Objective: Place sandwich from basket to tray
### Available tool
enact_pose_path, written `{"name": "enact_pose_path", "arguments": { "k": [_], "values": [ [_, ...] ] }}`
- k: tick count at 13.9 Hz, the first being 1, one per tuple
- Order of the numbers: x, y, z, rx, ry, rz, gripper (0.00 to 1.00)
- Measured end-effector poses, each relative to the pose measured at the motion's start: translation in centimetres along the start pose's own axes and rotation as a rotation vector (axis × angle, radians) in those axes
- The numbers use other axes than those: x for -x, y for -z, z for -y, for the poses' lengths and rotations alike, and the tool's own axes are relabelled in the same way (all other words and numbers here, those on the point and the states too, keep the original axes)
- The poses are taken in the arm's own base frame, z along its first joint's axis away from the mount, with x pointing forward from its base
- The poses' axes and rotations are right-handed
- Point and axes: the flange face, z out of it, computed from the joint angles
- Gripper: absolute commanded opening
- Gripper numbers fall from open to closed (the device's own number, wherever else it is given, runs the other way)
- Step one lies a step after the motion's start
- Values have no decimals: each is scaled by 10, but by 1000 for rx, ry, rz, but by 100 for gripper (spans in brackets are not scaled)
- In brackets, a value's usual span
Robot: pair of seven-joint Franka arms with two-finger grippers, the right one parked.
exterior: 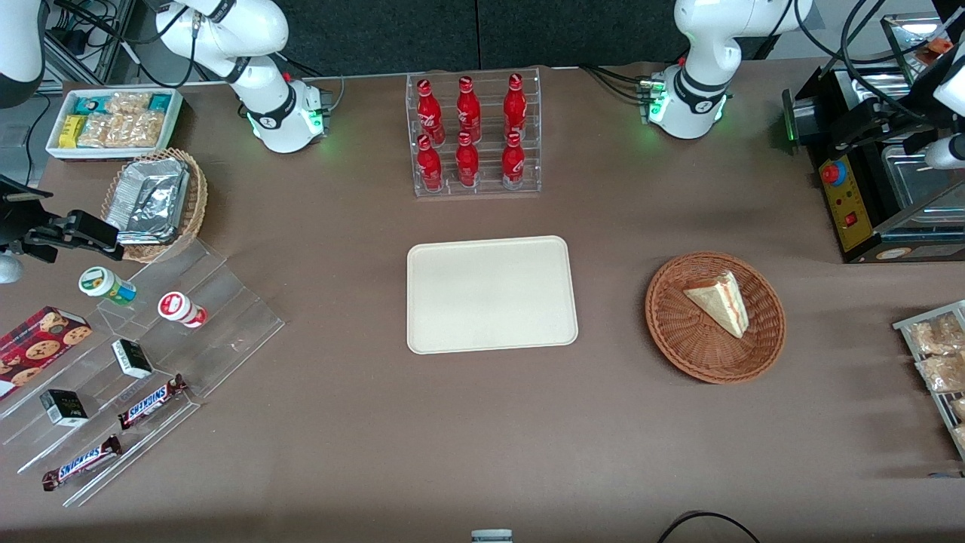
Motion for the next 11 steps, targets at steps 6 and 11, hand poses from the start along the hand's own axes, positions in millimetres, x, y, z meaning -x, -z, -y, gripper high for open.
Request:
{"name": "enact_pose_path", "arguments": {
  "k": [6, 11],
  "values": [
    [-13, -33, -1, -3, -26, 25, 100],
    [-28, -111, -3, -12, -33, 119, 100]
  ]
}}
